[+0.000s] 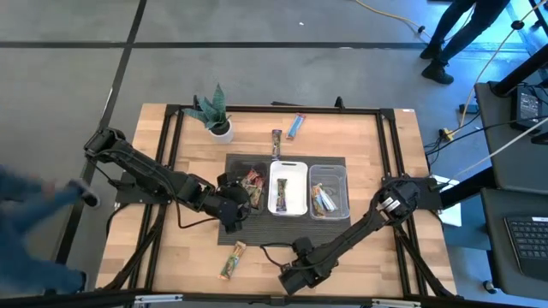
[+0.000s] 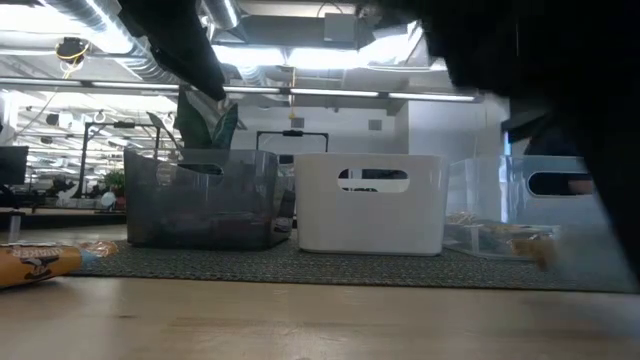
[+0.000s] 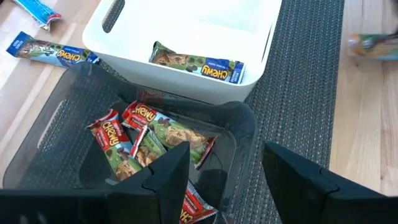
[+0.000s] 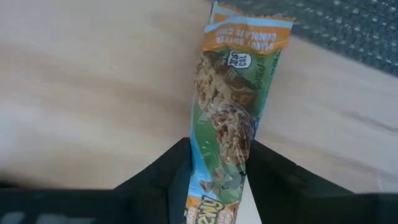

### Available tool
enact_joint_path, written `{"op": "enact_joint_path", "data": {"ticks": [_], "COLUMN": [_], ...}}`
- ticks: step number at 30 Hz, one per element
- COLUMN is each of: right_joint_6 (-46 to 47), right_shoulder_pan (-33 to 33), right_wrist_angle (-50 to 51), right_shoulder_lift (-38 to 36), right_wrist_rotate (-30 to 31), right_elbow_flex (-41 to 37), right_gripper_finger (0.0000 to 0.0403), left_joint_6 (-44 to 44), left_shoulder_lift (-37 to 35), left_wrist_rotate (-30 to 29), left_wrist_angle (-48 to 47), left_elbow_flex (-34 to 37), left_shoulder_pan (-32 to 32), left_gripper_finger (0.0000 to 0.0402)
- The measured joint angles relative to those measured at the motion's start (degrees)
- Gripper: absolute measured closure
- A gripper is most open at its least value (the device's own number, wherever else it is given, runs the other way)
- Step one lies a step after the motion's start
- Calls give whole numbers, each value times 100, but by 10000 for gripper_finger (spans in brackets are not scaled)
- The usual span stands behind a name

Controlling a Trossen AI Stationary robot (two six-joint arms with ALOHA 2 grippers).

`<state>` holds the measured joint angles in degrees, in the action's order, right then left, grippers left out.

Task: Pick and place Granola Bars by type
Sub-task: Put the yellow granola bar into the transparent bin

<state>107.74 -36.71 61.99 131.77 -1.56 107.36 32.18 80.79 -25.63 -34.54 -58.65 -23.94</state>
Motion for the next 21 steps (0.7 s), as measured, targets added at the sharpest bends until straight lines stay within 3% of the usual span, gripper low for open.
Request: {"op": "enact_joint_path", "data": {"ticks": [6,11,14,21], "right_joint_6": [-438,-665,-1060,-1984], "right_shoulder_pan": [64,158,267,771], "right_wrist_angle": [1291,2935,2780,2818], "right_shoulder_lift": [-29,-43,-307,-728], "right_wrist_rotate": [35,436,1071,1831], "right_elbow_flex": [900,1791,1797,1420], "right_gripper_finger": [250,250,250,265], "left_joint_6": [0,2,7,268], "left_shoulder_lift": [0,2,2,4], "left_wrist_rotate": [0,0,0,182], "left_wrist_angle": [0,1,2,-15], "left_elbow_flex": [0,0,0,2], "left_shoulder_pan": [2,2,2,-36], "left_gripper_finger": [210,210,210,210]}}
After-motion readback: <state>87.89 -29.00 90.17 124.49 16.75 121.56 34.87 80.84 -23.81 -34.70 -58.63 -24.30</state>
